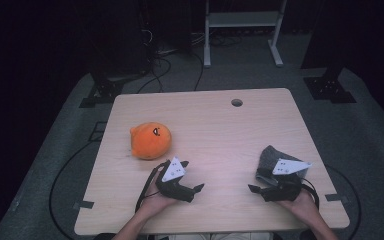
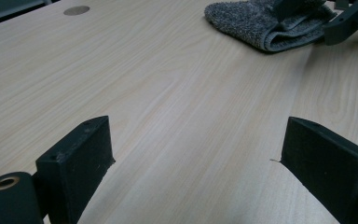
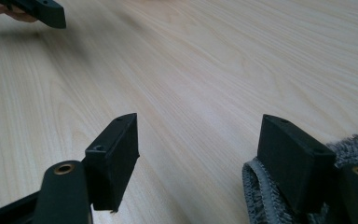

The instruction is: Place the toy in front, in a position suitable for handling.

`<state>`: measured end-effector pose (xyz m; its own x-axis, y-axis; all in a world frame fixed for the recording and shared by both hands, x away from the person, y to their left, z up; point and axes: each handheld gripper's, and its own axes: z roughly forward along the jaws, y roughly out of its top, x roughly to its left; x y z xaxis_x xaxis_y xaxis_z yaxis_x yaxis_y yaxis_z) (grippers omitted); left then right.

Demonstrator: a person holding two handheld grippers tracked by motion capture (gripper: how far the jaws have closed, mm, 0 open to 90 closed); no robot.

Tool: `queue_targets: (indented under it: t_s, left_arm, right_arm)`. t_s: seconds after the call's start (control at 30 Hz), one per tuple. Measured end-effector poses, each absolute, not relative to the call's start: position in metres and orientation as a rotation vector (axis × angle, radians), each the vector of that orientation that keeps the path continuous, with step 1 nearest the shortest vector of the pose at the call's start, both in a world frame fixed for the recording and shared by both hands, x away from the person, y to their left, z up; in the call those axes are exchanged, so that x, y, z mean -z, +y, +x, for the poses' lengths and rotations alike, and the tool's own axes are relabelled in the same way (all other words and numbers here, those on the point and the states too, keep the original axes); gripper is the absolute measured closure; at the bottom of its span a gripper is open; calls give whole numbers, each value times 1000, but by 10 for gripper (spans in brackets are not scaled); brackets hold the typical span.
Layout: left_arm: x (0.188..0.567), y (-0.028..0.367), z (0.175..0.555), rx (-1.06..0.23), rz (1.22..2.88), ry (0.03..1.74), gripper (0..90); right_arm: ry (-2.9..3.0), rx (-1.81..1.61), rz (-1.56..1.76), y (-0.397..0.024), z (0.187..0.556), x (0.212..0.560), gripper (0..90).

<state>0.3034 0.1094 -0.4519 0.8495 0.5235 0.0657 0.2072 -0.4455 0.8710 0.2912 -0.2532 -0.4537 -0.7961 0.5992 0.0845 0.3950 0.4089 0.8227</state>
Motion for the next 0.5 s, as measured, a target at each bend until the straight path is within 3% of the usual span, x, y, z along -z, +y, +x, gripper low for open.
queue_targets:
  t_s: [0.5]
  left_arm:
    - [430,117,311,-406,2011,505,91]
  right_arm:
    - [2414,-1361,884,-257,288,453,278]
